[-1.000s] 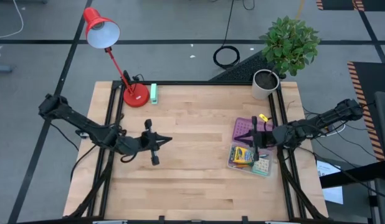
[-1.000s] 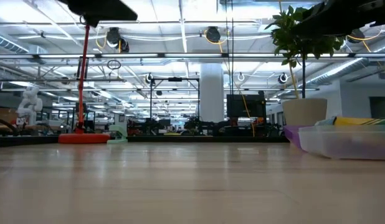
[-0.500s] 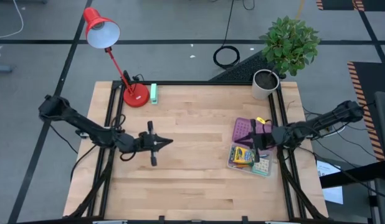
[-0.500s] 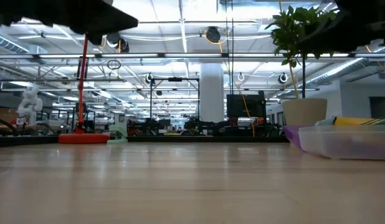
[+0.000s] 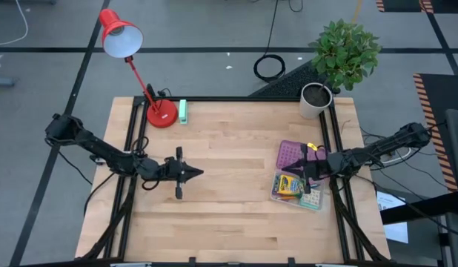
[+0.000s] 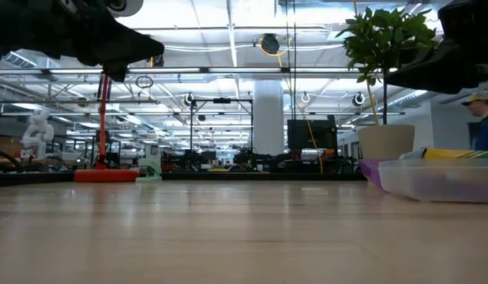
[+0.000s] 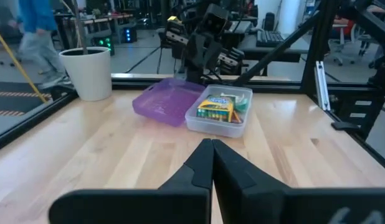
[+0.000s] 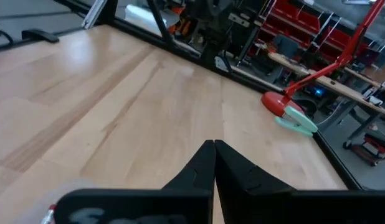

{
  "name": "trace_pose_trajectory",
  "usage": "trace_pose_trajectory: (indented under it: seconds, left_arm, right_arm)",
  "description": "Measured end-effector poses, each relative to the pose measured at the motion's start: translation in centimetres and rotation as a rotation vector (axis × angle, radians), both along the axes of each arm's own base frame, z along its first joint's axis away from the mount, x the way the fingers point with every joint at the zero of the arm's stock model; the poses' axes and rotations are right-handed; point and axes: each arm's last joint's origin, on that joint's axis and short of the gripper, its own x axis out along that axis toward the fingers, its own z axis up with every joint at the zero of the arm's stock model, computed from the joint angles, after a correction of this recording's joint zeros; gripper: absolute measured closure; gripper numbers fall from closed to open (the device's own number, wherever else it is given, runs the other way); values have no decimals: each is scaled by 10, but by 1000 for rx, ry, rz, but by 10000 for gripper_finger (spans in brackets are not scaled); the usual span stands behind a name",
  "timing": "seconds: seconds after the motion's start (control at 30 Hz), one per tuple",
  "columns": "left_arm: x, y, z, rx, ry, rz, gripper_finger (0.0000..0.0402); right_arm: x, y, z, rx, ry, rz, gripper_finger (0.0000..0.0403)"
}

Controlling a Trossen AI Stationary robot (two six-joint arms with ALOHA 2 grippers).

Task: Pack school essentials
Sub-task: Return to Home Position

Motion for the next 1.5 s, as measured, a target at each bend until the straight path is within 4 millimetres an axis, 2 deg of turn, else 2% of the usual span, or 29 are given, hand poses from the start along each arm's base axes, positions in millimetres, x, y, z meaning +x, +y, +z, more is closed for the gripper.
trace_pose_trajectory:
  seconds: [0.27,0.43,0.57,0.73,0.87,1.3,1.5]
  left_arm:
    - [0,0,0,18,0,-2,396]
    - [0,0,0,20,-1,-2,396]
    - [0,0,0,20,-1,-2,396]
    - [0,0,0,27,0,-2,396]
    - [0,0,0,47,1,-1,396]
    - [0,1,0,49,2,32,396]
    - [0,1,0,47,1,35,396]
  right_arm:
    - [-5,0,-3,30,-41,76,403]
    - [-5,-1,6,68,-147,103,403]
    - [-4,-4,5,70,-144,116,403]
    - [-5,-10,9,77,-183,77,403]
    - [-8,-12,13,84,-224,124,403]
    - [-20,-24,21,75,-317,41,403]
    - [-23,-25,20,86,-313,52,403]
